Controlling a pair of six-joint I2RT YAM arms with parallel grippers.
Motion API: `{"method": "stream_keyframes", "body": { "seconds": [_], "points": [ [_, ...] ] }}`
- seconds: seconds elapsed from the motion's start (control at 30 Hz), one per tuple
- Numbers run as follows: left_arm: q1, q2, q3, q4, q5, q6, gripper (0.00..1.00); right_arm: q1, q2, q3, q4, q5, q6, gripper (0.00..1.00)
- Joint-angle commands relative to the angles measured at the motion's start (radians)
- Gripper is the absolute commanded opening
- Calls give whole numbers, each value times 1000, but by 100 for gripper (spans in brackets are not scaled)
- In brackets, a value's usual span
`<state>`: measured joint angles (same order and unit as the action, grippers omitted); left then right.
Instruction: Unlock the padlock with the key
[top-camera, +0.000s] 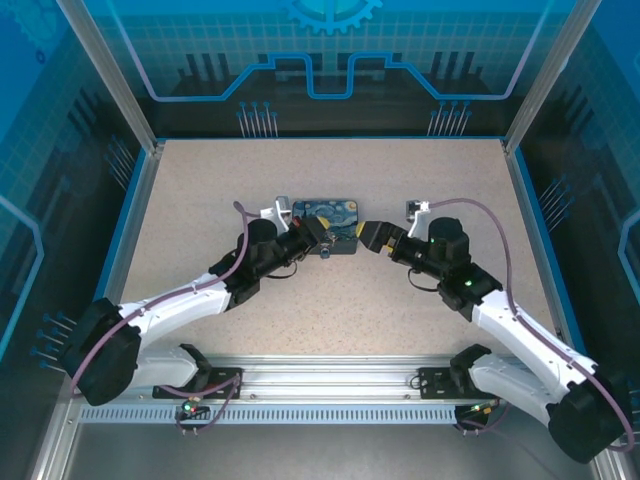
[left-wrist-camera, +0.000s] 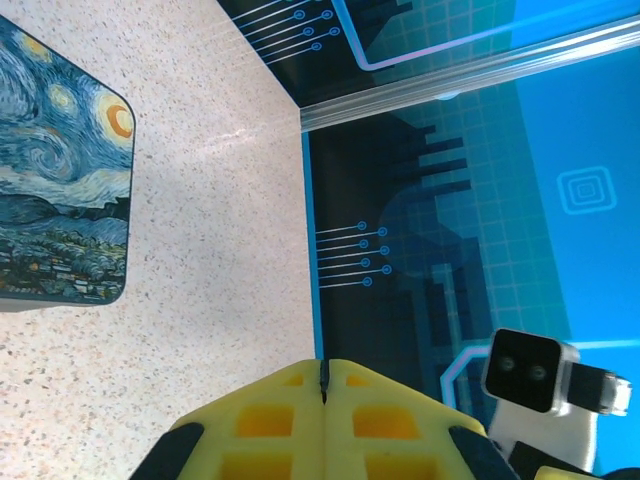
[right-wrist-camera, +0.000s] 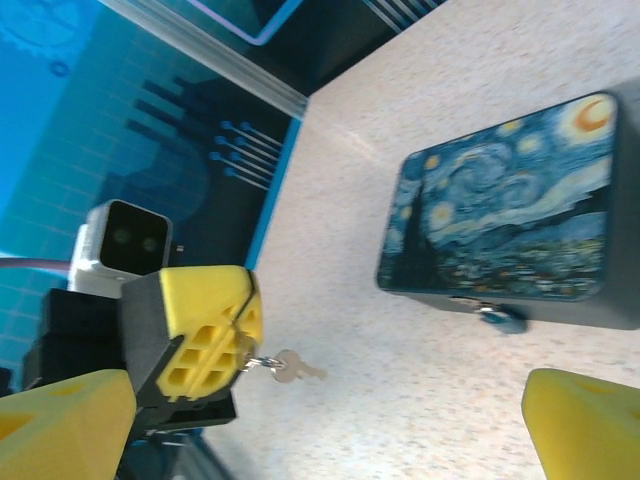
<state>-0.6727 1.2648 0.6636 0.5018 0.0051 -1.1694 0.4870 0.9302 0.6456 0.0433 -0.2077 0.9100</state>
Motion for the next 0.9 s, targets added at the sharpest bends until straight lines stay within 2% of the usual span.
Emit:
{"method": "stream_keyframes", "body": {
  "seconds": [0.0,0.13,0.3,0.5,0.6,0.7,0.87],
  "points": [
    [-4,-19,16,-1,-24,93,0,-15,-11,39,-236,53,-178,100],
    [-4,-18,9,33,-43,140,0,-16,0,17,-138,-31,-136,100],
    [-5,-22,-28,114,-99,156,0,-15,73,-83,236,-139,62,98],
    [-15,-20,-86,241,-200,120,0,0,240,-139,685,-153,263,79],
    [-25,-23,-106,274,-260,102,0,17,307,-109,782,-148,288,64],
    [-37,-18,-120,307,-311,83,0,49,370,-65,830,-134,297,44],
    [-42,8,-121,354,-329,54,0,90,471,5,906,-118,310,39]
  ]
}}
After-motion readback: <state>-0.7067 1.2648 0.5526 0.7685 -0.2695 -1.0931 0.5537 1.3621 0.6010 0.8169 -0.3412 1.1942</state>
